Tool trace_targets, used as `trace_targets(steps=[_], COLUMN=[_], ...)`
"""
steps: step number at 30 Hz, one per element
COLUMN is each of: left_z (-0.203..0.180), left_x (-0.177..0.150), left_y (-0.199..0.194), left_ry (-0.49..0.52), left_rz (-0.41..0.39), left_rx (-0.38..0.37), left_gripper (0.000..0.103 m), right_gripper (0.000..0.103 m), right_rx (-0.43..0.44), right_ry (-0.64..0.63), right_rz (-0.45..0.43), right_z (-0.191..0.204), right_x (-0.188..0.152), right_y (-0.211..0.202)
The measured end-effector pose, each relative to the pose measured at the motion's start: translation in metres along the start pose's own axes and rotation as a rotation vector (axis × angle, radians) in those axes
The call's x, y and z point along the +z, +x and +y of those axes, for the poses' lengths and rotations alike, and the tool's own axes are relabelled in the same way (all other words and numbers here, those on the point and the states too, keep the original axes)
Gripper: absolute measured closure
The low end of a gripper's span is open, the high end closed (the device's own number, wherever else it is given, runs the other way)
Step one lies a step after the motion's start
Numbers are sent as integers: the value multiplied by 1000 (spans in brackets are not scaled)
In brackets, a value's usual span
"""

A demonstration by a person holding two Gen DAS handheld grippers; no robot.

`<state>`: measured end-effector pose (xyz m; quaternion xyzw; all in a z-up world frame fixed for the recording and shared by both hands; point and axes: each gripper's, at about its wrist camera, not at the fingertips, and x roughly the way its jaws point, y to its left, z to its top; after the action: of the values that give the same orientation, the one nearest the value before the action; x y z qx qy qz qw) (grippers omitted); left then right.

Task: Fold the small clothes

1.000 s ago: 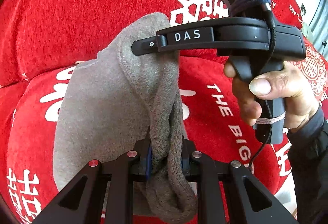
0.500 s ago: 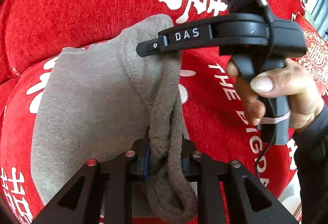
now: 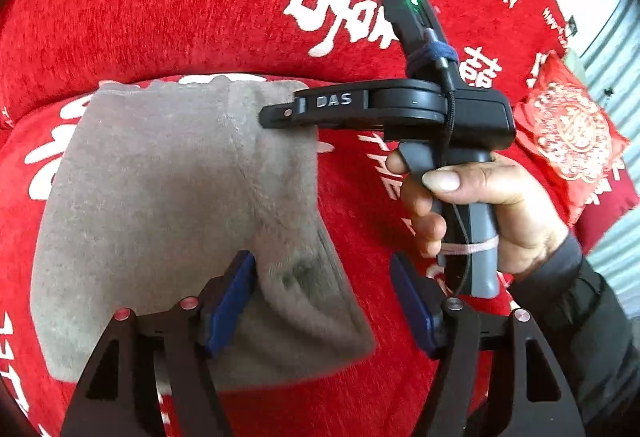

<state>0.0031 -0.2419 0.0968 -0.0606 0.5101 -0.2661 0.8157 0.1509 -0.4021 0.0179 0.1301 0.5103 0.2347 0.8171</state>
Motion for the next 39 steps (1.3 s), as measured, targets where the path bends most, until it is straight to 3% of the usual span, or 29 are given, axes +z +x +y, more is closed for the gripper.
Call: trace_targets(steps=[3,7,11,16,20,25,27,30,32,34,39], left_z=[9,24,45,73,96,100,93,96,104,122,158], left_x=[-7,-20,-41,-73,-77,-70,-77,-81,-77,-69,-66], left_y=[-20,-49,-70,-77,-66,-60,-64,-55,-49,-47,-56], left_ry=[15,58,102,136,103,100,155,187,168,96,-53], left_rz=[-14,-68,-101,-86,-75,-78,-90,-88,-90,-77,-93], left_rx=[-19,33,89,168,208,184,185,243,308,316,289], left_gripper=[32,32,32,32,32,32,32,32,32,32,32], right_gripper=[70,69,69,67,61,61,61,61,64,87,94], right_rx=[-20,-8,70,122,62,-55,-54,-35,-20,-29,45], right_ry=[31,78,9,-74,-128,-114,-65,-28,-33,-33,-15], right_rz=[-47,-103,-123,-135,-110,-63,-59,-71,-54,-44,-113], right_z=[-2,3,43,92,114,114,109,104,105,107,114], right_x=[-6,-25,-66,-113,-127,-128,-129,-131,-132,-132,-125], right_y=[-20,-53,-78,-87,-75,-51,-49,-46,-40,-38,-63])
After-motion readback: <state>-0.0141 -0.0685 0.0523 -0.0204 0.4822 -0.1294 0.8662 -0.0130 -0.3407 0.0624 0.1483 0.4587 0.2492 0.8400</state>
